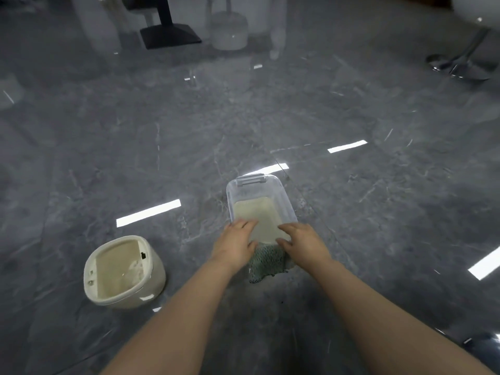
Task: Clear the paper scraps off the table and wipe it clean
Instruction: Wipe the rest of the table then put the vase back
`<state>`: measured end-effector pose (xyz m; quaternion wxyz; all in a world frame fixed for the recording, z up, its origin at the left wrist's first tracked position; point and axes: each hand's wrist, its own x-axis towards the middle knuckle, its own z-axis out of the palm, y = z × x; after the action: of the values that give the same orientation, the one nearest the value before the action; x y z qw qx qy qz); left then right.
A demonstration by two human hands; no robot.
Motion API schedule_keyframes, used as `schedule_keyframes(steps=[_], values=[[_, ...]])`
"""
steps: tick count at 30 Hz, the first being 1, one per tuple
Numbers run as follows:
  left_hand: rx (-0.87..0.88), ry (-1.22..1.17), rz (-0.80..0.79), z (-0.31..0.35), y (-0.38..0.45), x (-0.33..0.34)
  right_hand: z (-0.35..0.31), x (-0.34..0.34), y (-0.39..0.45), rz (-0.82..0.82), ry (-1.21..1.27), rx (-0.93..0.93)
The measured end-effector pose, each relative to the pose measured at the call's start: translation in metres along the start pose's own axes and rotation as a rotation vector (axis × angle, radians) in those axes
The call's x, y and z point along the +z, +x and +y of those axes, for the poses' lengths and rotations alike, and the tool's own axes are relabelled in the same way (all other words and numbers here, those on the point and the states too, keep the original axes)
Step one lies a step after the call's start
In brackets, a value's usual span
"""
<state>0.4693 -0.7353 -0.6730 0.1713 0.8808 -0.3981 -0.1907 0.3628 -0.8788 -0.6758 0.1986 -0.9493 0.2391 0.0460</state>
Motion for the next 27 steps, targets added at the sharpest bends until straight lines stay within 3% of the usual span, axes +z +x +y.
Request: schedule_keyframes(steps=[7, 12, 27], values=[[0.129, 0.179, 0.247, 0.0, -0.006, -0.109, -0.04, -0.09, 0.008, 0.152, -0.098, -0.027], [0.123, 0.274, 0.389, 0.023, -0.032, -0.221, -0.094, -0.197, 0.003, 0.319, -0.073, -0.058], [0.095, 0.356, 0.833, 0.255, -0.207, -0.736, -0.347, -0.716, -0.124, 0.727, -0.077, -0.345]])
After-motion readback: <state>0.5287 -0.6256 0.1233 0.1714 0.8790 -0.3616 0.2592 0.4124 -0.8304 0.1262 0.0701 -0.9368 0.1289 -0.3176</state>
